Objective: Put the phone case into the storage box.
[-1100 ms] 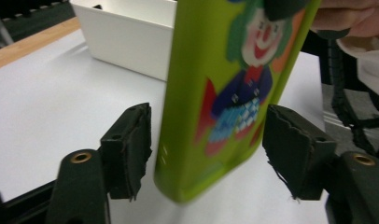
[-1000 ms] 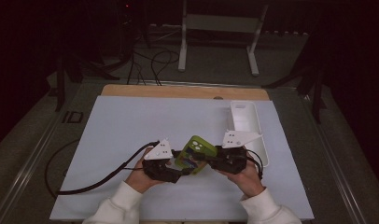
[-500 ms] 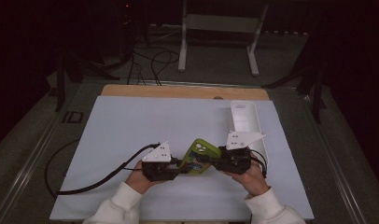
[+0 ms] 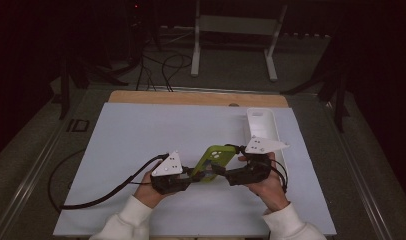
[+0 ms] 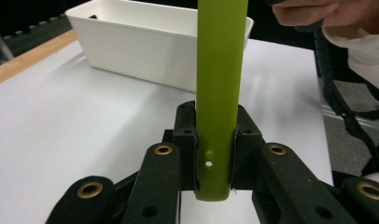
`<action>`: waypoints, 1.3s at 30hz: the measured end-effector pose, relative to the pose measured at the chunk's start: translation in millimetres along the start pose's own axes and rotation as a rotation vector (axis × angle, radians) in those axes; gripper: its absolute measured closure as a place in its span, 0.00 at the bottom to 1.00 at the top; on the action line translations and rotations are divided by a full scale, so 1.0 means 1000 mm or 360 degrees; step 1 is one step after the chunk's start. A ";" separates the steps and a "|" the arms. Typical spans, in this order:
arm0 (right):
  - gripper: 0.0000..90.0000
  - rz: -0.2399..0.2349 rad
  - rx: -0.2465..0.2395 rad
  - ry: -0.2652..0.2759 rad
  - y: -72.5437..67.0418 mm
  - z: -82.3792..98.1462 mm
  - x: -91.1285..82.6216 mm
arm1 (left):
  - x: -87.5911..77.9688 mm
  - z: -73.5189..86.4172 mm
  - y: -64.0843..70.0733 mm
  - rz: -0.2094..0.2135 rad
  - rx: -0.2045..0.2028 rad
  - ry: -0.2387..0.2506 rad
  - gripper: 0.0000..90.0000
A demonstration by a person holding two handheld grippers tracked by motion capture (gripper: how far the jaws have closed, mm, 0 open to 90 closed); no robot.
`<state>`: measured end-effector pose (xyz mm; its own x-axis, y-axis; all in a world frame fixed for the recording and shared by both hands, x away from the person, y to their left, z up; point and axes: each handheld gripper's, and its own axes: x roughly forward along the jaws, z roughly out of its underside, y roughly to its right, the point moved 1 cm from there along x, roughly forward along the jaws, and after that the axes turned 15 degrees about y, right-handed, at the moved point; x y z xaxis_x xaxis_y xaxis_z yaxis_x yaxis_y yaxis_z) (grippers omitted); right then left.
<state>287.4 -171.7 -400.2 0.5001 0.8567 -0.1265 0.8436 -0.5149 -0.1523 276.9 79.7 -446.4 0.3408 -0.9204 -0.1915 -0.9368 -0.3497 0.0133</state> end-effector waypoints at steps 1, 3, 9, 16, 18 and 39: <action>0.15 0.0024 -0.0005 0.0003 0.000 0.000 0.000 | 0.000 0.000 0.000 -0.0014 0.0001 0.0003 0.86; 0.13 0.0060 -0.0007 0.0012 0.000 0.000 -0.002 | -0.001 0.000 -0.001 -0.0040 -0.0003 0.0016 0.86; 0.10 0.0140 0.0000 0.0033 -0.001 0.003 -0.005 | -0.003 -0.001 -0.003 -0.0130 -0.0023 0.0026 0.86; 0.10 0.0203 0.0023 0.0046 -0.001 0.005 -0.004 | -0.004 -0.001 -0.003 -0.0257 -0.0037 -0.0012 0.86; 0.10 0.0209 0.0029 0.0058 -0.002 0.005 -0.003 | -0.005 -0.002 -0.002 -0.0291 -0.0034 -0.0009 0.86; 0.10 0.0254 0.0096 0.0111 -0.007 0.004 0.011 | -0.003 -0.002 0.003 -0.0548 -0.0013 0.0003 0.86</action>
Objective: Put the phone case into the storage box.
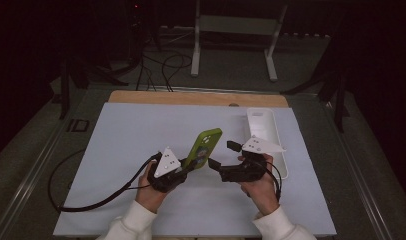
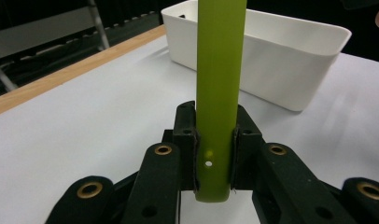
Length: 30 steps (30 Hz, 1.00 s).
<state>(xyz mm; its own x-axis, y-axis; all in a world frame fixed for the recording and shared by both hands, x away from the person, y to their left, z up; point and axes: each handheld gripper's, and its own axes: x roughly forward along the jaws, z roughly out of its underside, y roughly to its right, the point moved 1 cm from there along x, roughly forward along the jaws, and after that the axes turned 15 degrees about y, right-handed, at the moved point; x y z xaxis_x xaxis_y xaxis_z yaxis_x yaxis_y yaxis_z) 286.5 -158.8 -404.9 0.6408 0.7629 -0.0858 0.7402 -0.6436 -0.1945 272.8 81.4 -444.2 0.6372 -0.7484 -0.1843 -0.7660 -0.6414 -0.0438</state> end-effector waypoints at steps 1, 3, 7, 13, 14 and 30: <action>0.10 -0.0001 -0.0002 -0.0002 -0.001 0.000 0.001 | 0.000 0.000 0.001 -0.0009 -0.0002 0.0001 0.86; 0.10 -0.0002 0.0002 0.0008 -0.002 0.000 0.003 | 0.000 0.000 0.001 -0.0027 -0.0001 0.0006 0.86; 0.10 -0.0001 0.0023 0.0031 -0.005 -0.003 0.007 | 0.000 0.000 0.002 -0.0056 0.0002 0.0010 0.86; 0.10 0.0015 0.0067 0.0065 -0.007 -0.006 0.012 | 0.000 0.003 0.005 -0.0095 0.0010 0.0005 0.86; 0.10 0.0015 0.0072 0.0070 -0.008 -0.006 0.013 | 0.000 0.003 0.005 -0.0095 0.0004 0.0006 0.86; 0.11 0.0064 0.0151 0.0125 -0.011 -0.010 0.023 | 0.002 0.008 0.012 -0.0102 0.0017 0.0004 0.86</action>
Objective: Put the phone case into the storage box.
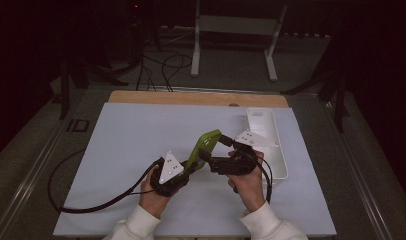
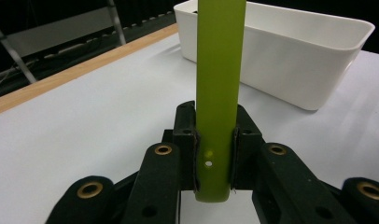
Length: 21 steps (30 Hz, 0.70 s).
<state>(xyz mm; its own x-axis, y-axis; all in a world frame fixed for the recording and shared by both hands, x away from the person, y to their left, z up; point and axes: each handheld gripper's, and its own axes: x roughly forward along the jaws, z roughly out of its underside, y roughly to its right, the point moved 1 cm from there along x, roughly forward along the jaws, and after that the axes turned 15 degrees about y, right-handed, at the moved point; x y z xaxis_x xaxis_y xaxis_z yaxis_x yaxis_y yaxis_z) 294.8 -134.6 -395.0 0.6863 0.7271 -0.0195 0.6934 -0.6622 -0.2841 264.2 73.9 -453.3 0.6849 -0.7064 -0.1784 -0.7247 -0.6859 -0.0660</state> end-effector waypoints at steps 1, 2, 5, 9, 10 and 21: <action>0.13 0.0004 0.0001 0.0005 0.000 0.000 0.000 | 0.000 0.000 0.000 0.0009 -0.0002 0.0001 0.86; 0.13 0.0008 0.0005 0.0002 0.000 0.000 0.001 | 0.000 0.000 0.001 0.0012 -0.0001 0.0003 0.86; 0.14 0.0010 0.0006 0.0006 0.000 0.001 0.003 | 0.000 0.001 0.004 0.0024 0.0004 0.0004 0.86; 0.14 0.0012 0.0016 0.0009 -0.002 0.002 0.005 | 0.001 0.004 0.008 0.0029 0.0014 -0.0011 0.86; 0.14 0.0013 0.0011 0.0005 -0.003 0.002 0.006 | 0.002 0.005 0.010 0.0035 0.0019 -0.0015 0.86; 0.17 0.0044 0.0023 -0.0013 -0.005 0.005 0.010 | 0.003 0.010 0.015 0.0074 0.0000 -0.0040 0.86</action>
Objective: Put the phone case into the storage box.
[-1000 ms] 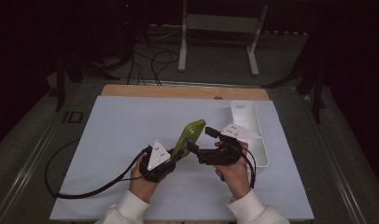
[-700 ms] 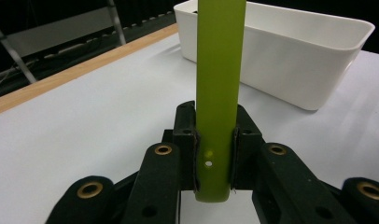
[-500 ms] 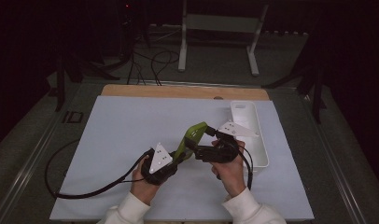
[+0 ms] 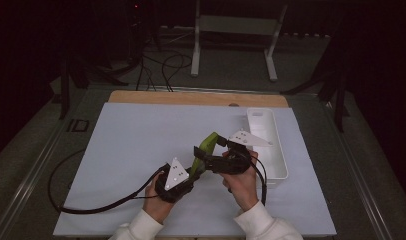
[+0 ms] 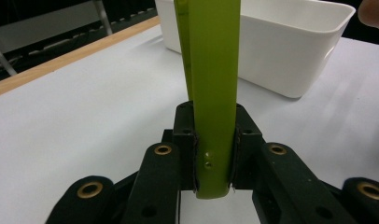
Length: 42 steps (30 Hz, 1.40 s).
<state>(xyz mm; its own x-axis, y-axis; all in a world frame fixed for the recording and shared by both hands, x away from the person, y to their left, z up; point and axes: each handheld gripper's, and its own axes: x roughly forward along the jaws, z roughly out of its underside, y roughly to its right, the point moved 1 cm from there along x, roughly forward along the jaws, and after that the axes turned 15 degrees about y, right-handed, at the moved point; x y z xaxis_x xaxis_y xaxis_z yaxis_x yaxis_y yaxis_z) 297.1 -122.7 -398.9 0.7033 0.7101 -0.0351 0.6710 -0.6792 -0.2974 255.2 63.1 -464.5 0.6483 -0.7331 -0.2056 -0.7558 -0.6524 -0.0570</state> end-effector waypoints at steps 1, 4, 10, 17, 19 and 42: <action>0.17 -0.0002 0.0006 0.0001 0.000 0.000 0.000 | 0.000 0.000 0.000 0.0003 0.0002 -0.0002 0.86; 0.17 0.0000 -0.0004 -0.0004 0.000 0.000 -0.001 | 0.000 0.000 -0.001 0.0001 0.0003 -0.0003 0.85; 0.18 -0.0009 -0.0038 -0.0006 -0.002 -0.001 -0.001 | 0.001 0.000 -0.001 0.0012 0.0004 -0.0010 0.85; 0.18 -0.0010 -0.0088 -0.0026 -0.005 0.000 0.000 | 0.000 0.000 -0.002 0.0040 0.0000 -0.0009 0.81; 0.18 -0.0006 -0.0103 -0.0035 -0.006 0.001 0.001 | 0.000 -0.001 -0.002 0.0038 0.0001 -0.0003 0.75; 0.18 0.0024 -0.0093 -0.0015 -0.003 -0.001 -0.001 | -0.001 -0.005 -0.015 -0.0183 -0.0041 -0.0044 0.00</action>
<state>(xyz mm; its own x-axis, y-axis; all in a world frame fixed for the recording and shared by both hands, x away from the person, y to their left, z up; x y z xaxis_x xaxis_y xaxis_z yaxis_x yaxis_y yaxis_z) 294.5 -121.3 -397.3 0.7112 0.7013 -0.0482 0.6732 -0.6993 -0.2405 266.4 73.1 -458.4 0.7277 -0.6477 -0.2258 -0.6736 -0.7369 -0.0570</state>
